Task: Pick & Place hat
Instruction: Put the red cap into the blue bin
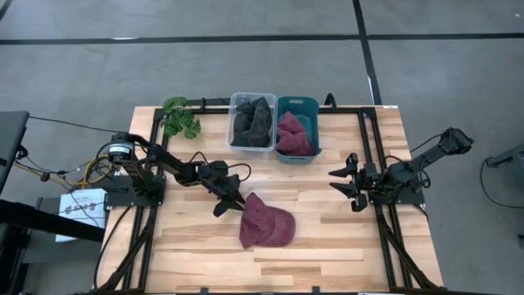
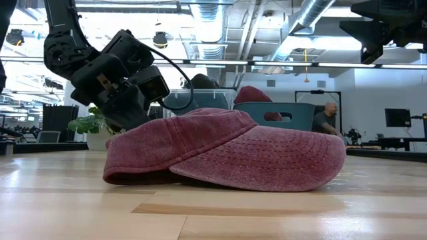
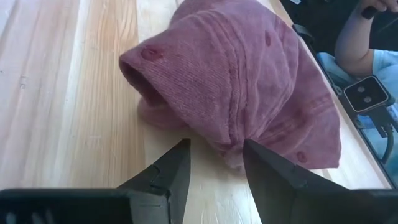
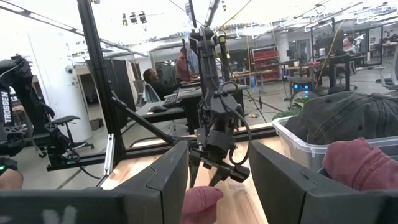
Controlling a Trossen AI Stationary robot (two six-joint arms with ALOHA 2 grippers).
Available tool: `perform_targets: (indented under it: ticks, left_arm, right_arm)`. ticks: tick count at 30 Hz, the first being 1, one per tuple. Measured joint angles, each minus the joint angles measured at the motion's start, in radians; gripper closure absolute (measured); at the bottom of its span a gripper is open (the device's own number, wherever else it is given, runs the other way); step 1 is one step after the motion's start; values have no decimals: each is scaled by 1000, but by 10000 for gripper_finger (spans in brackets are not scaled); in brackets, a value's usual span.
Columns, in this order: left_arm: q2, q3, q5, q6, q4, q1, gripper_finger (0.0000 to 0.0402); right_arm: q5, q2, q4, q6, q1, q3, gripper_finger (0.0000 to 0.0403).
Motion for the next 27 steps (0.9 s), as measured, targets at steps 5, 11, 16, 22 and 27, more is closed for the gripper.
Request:
perform_targets:
  ticks: [5,11,16,22,27]
  left_arm:
    - [0,0,0,0,5,0,256]
    - [0,0,0,0,27,0,256]
    - [0,0,26,0,44,-3,256]
    - [0,0,27,-4,57,-8,256]
    - [-1,0,27,-4,67,-8,256]
  right_arm:
    - [0,0,0,0,0,0,242]
    - [0,0,0,0,0,0,242]
    - [0,0,0,0,0,0,242]
    - [0,0,0,0,0,0,242]
    - [0,0,0,0,0,0,242]
